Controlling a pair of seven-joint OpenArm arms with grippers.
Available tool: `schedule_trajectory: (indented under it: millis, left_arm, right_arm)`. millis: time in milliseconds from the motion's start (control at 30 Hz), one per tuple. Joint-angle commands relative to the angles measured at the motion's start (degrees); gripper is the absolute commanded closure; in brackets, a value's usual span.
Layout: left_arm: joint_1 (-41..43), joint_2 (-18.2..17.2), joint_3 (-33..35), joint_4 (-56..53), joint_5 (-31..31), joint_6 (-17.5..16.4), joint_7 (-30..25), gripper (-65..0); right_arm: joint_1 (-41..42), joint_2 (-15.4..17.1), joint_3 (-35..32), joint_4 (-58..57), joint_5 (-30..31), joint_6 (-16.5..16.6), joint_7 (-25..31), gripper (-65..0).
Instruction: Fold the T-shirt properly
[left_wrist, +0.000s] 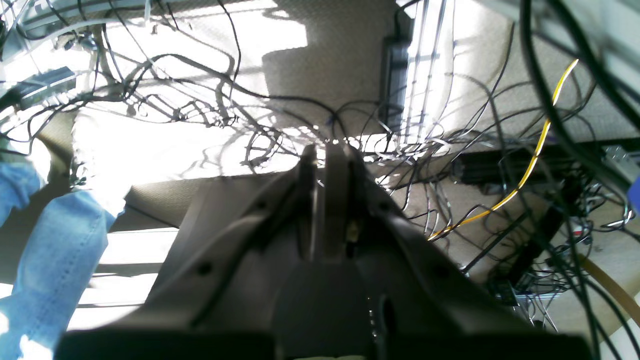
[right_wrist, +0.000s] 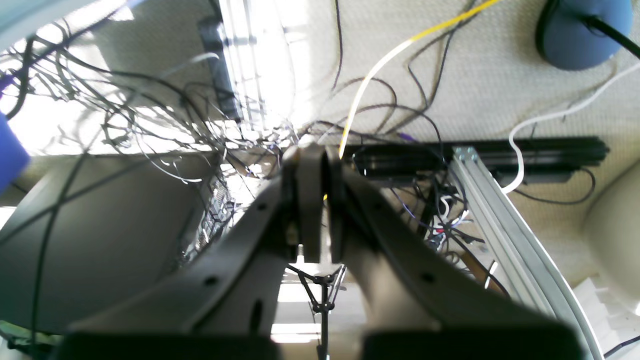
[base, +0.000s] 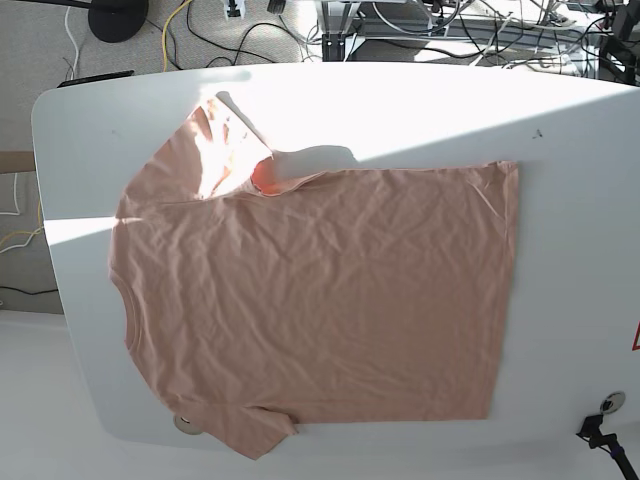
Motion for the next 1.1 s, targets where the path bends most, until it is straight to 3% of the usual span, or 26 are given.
schedule_trajectory:
  millis: [0, 300, 533, 900, 967, 1067]
  left_arm:
    - [0.64, -0.21, 0.80, 0.44, 0.09, 0.13, -0.05, -1.1]
    - [0.20, 0.47, 0.24, 0.60, -0.62, -0.72, -0.37, -3.0]
    - [0.20, 0.47, 0.24, 0.51, -0.62, -0.72, -0.37, -18.9]
    - [1.17, 0.29, 0.24, 0.86, -0.71, -0.72, -0.46, -19.6]
    - [1.35, 0.29, 0.24, 0.86, -0.71, -0.72, -1.78, -19.6]
    - [3.19, 0.11, 0.15, 0.86, -0.71, -0.72, -5.56, -19.7]
  right_arm:
    - [-0.54, 0.51, 0.07, 0.52, 0.28, 0.81, 0.26, -1.2]
    - [-2.11, -0.08, 0.54, 3.63, -0.08, 0.91, -0.38, -1.3]
    - [-1.59, 0.10, 0.54, 3.37, -0.35, 0.82, -0.38, -1.3]
    - [-2.11, 0.10, 0.81, 3.81, 0.00, 0.73, 0.68, -1.5]
    - [-3.43, 0.10, 0.81, 3.81, 0.09, 0.73, 3.05, -3.8]
    - [-5.19, 0.10, 0.81, 3.81, 0.09, 0.64, 5.95, -15.7]
